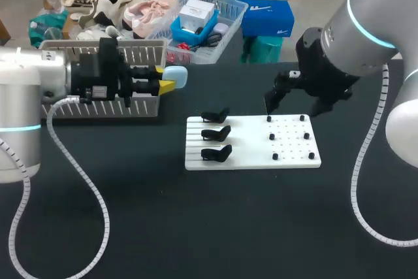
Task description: Pick up each earbud case from the left stands, insert the matching earbuds, close the lid, and place the case in the box.
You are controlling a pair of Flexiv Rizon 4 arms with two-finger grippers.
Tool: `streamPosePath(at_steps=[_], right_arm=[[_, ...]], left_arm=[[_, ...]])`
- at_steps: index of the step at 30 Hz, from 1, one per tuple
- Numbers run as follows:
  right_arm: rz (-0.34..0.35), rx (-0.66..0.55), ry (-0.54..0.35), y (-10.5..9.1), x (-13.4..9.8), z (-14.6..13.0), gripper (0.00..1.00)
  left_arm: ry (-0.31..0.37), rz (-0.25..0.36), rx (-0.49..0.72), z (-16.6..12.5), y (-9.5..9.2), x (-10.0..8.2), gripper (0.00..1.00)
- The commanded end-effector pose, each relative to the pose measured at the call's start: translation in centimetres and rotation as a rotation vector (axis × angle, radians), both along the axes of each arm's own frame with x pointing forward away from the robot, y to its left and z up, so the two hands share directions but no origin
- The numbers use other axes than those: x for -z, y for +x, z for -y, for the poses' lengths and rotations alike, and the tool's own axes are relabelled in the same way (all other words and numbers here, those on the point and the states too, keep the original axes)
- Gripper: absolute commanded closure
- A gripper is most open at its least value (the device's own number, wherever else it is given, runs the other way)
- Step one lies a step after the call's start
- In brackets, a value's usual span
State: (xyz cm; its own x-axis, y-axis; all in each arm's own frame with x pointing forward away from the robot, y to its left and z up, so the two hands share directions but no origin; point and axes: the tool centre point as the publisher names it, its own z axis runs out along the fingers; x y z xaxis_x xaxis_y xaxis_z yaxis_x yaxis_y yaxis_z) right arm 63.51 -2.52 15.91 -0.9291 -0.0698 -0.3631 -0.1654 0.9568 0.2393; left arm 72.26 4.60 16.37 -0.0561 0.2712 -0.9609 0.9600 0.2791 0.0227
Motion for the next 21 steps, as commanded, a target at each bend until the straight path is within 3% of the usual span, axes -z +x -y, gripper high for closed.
streamPosePath(at_steps=[1, 8, 13, 17, 21], right_arm=[[0.068, 0.021, 0.010, -0.4, 0.1, 0.1, 0.00], [0.068, 0.021, 0.010, -0.4, 0.1, 0.1, 0.00], [0.068, 0.021, 0.010, -0.4, 0.1, 0.1, 0.00], [0.068, 0.021, 0.010, -0.4, 0.1, 0.1, 0.00], [0.068, 0.021, 0.010, -0.4, 0.1, 0.1, 0.00]], left_arm=[[0.027, -0.020, -0.062, -2.2, 0.2, -0.4, 1.00], [0.052, -0.128, -0.161, -5.4, 3.1, 1.6, 1.00], [0.118, -0.199, -0.226, -7.5, 5.9, 4.0, 1.00], [0.153, -0.224, -0.269, -8.9, 8.1, 4.8, 1.00], [0.153, -0.224, -0.269, -8.9, 8.1, 4.8, 1.00]])
